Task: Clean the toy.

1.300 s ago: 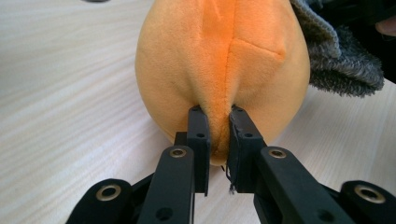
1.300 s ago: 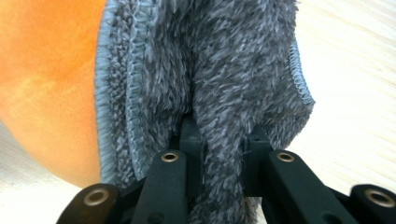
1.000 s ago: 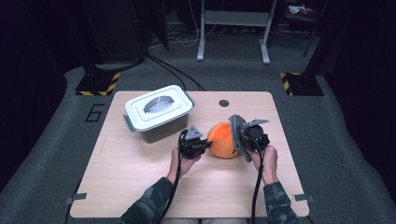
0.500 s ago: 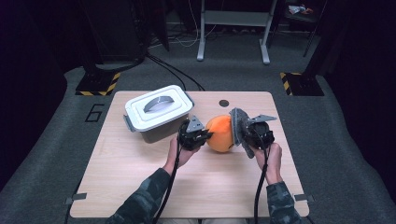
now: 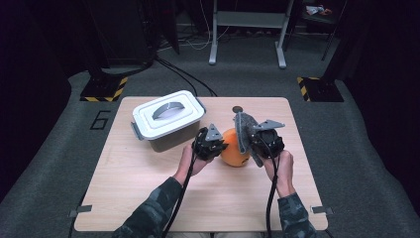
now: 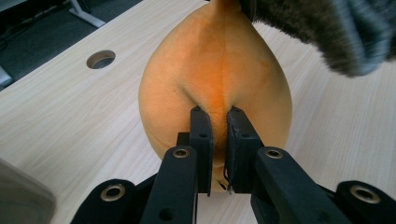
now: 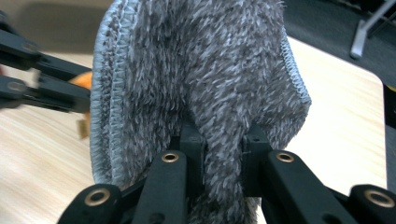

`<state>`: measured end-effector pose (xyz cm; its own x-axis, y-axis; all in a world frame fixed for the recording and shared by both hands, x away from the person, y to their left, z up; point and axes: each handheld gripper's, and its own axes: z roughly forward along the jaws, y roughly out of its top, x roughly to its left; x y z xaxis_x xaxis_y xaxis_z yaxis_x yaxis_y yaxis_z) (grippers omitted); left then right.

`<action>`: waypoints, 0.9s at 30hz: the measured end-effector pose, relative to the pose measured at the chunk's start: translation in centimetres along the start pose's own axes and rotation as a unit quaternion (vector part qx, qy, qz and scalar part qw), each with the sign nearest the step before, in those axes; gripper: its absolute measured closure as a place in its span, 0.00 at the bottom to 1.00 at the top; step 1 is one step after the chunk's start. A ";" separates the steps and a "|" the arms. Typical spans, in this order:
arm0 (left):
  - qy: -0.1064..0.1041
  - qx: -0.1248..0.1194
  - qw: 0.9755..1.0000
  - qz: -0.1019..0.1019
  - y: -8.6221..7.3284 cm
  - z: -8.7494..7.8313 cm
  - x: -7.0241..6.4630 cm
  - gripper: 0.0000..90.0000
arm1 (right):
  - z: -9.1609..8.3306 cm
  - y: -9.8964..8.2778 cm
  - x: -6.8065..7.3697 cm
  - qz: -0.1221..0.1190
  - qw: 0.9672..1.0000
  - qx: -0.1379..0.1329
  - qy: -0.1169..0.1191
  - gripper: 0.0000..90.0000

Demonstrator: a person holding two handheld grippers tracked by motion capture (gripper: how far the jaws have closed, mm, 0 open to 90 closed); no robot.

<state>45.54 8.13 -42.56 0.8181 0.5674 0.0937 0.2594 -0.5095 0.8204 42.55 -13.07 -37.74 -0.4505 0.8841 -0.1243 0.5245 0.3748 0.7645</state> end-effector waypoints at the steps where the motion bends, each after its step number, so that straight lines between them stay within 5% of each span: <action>1: -0.001 0.005 1.000 0.005 0.1 -0.1 0.1 0.92 | -0.2 0.2 0.2 -0.005 1.000 -0.007 0.006 0.84; 5: -0.011 0.004 1.000 0.010 0.4 0.1 -0.3 0.91 | 1.0 1.0 1.8 -0.017 0.999 0.000 0.033 0.84; 10: -0.016 0.009 1.000 0.006 0.2 0.5 -0.5 0.91 | 2.9 0.6 2.4 -0.021 0.999 0.021 0.030 0.84; 20: -0.023 0.002 1.000 -0.001 0.0 0.8 -0.9 0.91 | 3.4 0.2 1.4 -0.017 0.999 0.028 0.017 0.85; 27: -0.024 -0.003 1.000 -0.014 -0.3 0.7 -0.7 0.91 | 3.9 -0.3 0.3 -0.008 0.999 0.038 -0.017 0.86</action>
<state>45.24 7.46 -43.28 0.8343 0.5495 0.0447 0.2786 -0.4901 0.8259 45.13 -11.86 -40.49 -0.4360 0.8859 -0.1587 0.5708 0.4086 0.7122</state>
